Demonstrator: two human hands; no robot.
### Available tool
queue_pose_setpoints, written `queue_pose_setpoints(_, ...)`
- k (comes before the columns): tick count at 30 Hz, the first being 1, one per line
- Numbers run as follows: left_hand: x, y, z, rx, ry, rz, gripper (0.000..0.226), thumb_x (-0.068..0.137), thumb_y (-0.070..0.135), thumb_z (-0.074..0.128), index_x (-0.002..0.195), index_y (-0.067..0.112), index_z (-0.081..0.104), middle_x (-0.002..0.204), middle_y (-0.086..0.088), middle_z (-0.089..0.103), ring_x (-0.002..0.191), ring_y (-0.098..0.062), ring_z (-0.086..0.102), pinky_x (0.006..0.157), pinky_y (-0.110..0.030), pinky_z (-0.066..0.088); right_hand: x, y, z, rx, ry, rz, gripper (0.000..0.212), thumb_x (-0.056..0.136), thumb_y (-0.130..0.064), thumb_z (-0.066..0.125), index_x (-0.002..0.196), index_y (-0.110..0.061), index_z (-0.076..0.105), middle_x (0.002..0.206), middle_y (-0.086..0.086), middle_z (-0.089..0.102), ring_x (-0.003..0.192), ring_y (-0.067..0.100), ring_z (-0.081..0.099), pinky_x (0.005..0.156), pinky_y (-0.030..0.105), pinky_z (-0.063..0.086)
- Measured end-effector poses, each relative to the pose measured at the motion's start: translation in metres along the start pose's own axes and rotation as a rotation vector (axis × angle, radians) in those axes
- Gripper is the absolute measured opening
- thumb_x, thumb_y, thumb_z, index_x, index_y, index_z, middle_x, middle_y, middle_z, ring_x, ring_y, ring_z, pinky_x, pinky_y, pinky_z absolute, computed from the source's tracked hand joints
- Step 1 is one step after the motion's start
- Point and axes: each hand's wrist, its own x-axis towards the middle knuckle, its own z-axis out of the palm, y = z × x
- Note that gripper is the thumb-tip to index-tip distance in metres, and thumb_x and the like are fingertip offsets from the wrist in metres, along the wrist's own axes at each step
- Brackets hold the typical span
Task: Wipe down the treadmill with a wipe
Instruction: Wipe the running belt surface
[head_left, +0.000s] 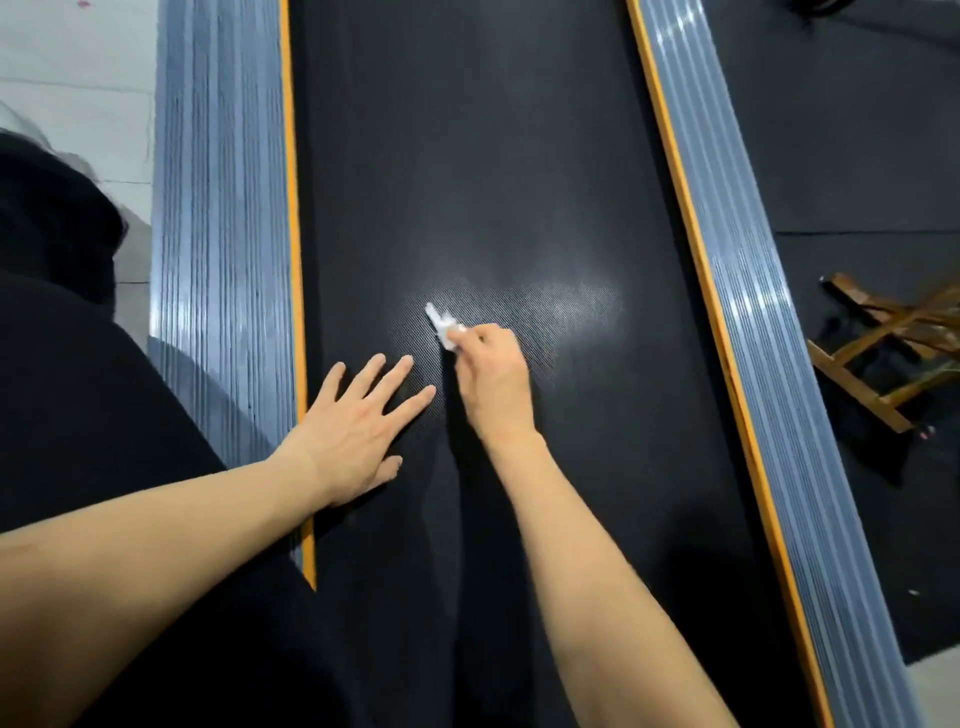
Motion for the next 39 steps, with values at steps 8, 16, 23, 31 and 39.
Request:
queue_pose_setpoints(8,0.023,-0.023,-0.004,0.052,-0.107,0.036,0.111,0.085,0.082,0.048,0.155,0.041,-0.027,0.166,-0.007,-0.03,0.157,-0.034,-0.012,0.124,-0.061,0.012,0.042,0.173,-0.067,-0.249,0.243,0.324,0.029,0.091,-0.011,0.055,0.111,-0.018,0.075,0.089,0.011,0.063,0.08,0.031,0.056,0.075,0.041,0.051)
queue_pose_setpoints(16,0.024,-0.021,0.006,0.012,-0.13,0.024,0.111,0.089,0.079,0.047,0.151,0.04,-0.036,0.162,-0.007,-0.04,0.154,-0.035,-0.023,0.124,-0.063,0.001,0.063,0.117,-0.027,-0.223,0.276,0.362,0.019,0.083,0.003,0.065,0.095,-0.008,0.074,0.081,0.017,0.063,0.072,0.036,0.058,0.066,0.041,0.048)
queue_pose_setpoints(23,0.024,-0.021,0.008,-0.011,-0.136,0.023,0.11,0.09,0.077,0.048,0.151,0.04,-0.036,0.16,-0.006,-0.043,0.153,-0.035,-0.026,0.123,-0.064,0.0,0.086,0.152,-0.059,-0.241,0.097,0.149,0.03,0.09,-0.009,0.053,0.113,-0.017,0.07,0.086,0.012,0.06,0.085,0.028,0.054,0.075,0.033,0.042)
queue_pose_setpoints(31,0.027,-0.021,0.009,-0.058,-0.147,0.021,0.111,0.09,0.074,0.051,0.151,0.04,-0.036,0.158,-0.006,-0.045,0.152,-0.035,-0.029,0.122,-0.065,-0.003,0.104,0.133,-0.042,-0.27,0.177,0.519,0.024,0.089,-0.001,0.055,0.098,-0.006,0.077,0.087,0.024,0.064,0.079,0.044,0.061,0.071,0.047,0.049)
queue_pose_setpoints(39,0.025,-0.02,0.004,-0.088,-0.146,0.02,0.11,0.092,0.07,0.054,0.153,0.039,-0.032,0.16,-0.007,-0.042,0.152,-0.036,-0.029,0.122,-0.066,-0.003,0.097,0.036,-0.003,-0.074,-0.113,-0.189,0.027,0.086,-0.001,0.062,0.107,-0.013,0.074,0.096,0.009,0.065,0.087,0.028,0.055,0.08,0.034,0.047)
